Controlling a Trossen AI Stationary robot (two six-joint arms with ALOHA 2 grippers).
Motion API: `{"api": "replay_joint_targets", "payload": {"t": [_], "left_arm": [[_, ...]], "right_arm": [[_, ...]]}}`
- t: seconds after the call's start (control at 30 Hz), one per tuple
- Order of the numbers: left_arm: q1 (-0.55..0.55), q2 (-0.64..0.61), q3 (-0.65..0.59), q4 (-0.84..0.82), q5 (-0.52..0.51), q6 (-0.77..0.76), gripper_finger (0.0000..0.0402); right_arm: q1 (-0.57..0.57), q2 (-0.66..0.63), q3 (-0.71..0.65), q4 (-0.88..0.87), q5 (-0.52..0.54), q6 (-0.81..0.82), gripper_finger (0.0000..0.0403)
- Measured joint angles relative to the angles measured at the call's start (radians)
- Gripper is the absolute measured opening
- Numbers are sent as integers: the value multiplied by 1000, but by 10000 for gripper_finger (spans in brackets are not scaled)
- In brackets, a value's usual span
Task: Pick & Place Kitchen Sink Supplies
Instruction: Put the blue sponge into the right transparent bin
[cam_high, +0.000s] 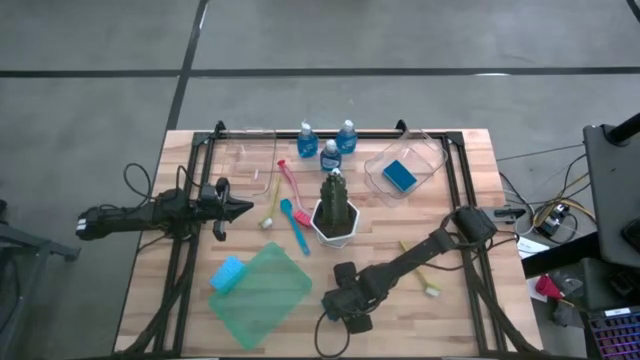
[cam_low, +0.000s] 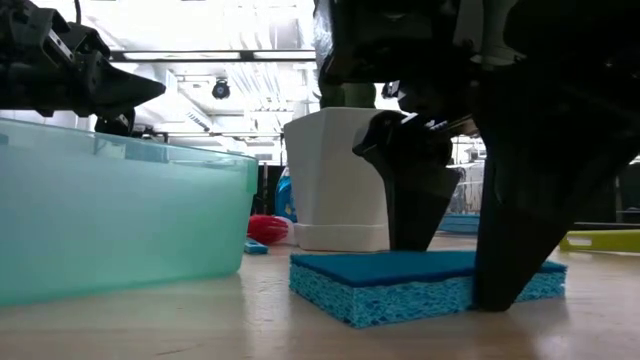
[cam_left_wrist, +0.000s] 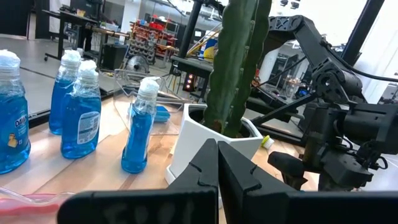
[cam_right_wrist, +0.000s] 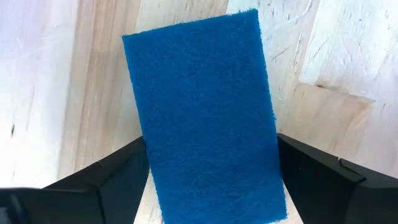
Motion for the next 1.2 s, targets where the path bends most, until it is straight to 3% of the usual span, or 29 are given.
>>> {"api": "replay_joint_targets", "payload": {"t": [0.3,0.6,1.2], "left_arm": [[0,0,0,0,0,0,0],[0,0,0,0,0,0,0],[0,0,0,0,0,0,0]], "right_arm": [[5,-3,43,-89,-24,94,295],[21,-4,124,-197,-162,227,292],[119,-89,280,-502,-158,457,292]]}}
